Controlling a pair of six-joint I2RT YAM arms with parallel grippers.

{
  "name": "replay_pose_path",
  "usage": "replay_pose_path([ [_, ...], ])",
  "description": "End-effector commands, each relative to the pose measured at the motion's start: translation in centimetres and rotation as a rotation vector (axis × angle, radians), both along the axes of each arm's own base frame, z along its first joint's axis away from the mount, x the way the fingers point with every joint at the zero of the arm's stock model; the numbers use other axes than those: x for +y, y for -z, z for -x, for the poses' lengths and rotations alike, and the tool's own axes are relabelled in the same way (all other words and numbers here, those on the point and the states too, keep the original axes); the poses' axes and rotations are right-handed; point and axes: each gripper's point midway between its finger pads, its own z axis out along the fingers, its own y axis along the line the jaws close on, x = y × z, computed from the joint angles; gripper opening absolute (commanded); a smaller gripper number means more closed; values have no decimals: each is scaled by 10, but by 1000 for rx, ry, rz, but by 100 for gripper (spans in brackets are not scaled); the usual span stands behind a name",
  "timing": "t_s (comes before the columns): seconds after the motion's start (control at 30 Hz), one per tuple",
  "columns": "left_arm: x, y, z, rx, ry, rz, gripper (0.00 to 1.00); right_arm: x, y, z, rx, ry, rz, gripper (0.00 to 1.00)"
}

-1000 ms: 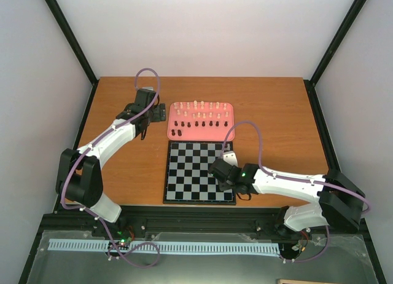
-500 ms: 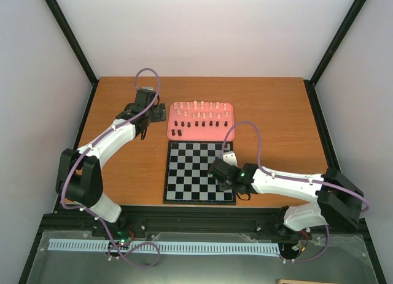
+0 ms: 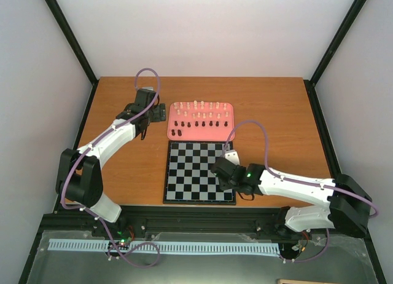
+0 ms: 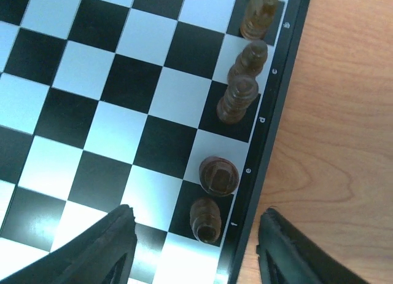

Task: Set up the chess pieces on the board
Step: Place the chess piece on the chessboard, then pick up the chess piece from the storage box.

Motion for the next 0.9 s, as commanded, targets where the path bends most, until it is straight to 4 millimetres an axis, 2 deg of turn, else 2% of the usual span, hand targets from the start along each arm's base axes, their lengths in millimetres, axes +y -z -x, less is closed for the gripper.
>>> replay_pose_path([
  [0.0,-1,-16,-6,-38,-1,14,100,-4,-24,-2,-50,4,-16,58],
  [0.2,-1,-21,-5,-48,0,18,100,-2,-62,-14,-125,-8,4,68],
  [0.37,-1,-29,-2,-65,1,27,100,23,-100,-40,-205,-60,30,71],
  [0.5,1,-36,2,-83,1,33,100,55,-122,-74,-237,-96,17,70],
  [0.67,3,-46,8,-114,-7,46,100,93,-125,-113,-238,-160,-44,67],
  [0.87,4,-50,11,-124,-6,54,100,136,-106,-158,-204,-241,-80,63],
])
